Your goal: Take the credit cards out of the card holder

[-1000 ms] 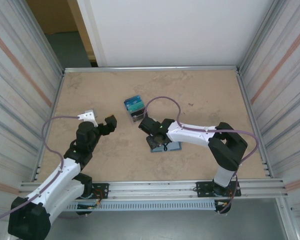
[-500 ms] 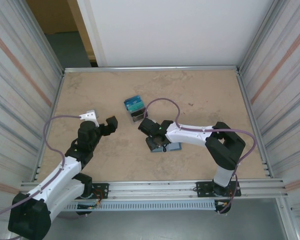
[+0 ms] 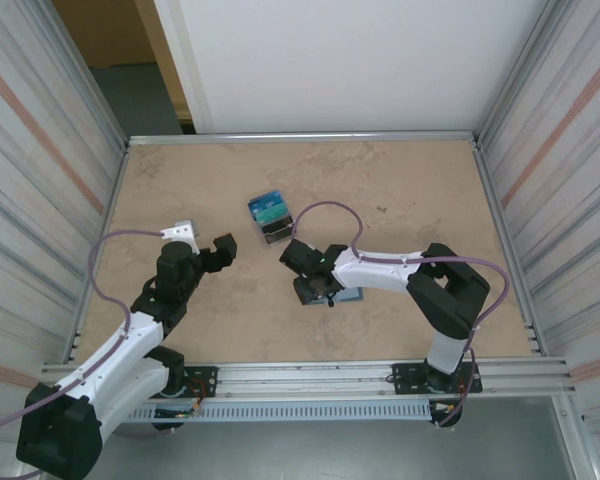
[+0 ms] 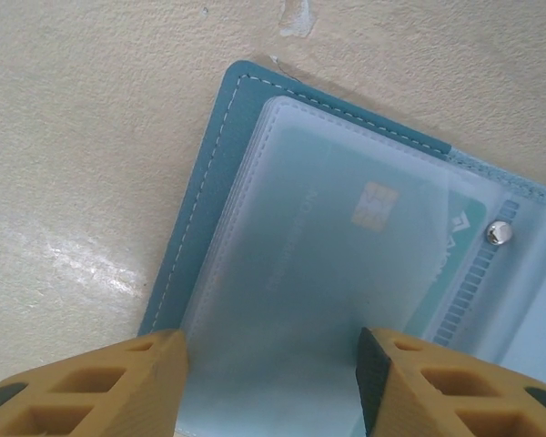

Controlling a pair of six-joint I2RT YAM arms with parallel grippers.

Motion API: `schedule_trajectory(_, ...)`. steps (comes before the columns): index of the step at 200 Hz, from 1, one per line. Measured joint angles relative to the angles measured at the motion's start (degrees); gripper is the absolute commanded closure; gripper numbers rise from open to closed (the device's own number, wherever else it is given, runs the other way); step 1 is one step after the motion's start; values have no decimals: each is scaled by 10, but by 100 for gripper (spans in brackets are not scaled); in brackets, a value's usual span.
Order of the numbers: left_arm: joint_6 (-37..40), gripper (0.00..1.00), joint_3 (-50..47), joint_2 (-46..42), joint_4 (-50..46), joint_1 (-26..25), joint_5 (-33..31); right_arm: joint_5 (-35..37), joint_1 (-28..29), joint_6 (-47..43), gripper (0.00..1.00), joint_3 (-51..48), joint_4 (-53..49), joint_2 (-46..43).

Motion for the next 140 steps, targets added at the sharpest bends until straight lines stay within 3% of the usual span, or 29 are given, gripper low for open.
schedule_trajectory(30, 0, 1, 0, 3, -3, 0, 9, -17, -11, 5, 48, -17, 20, -12)
schedule_trajectory(91, 6, 1, 6, 4, -12, -1, 18, -33, -25, 11, 59, -30, 34, -22)
schedule_trajectory(140, 35, 2, 26, 4, -14, -34, 19, -38, -35, 10, 67, -36, 31, -31)
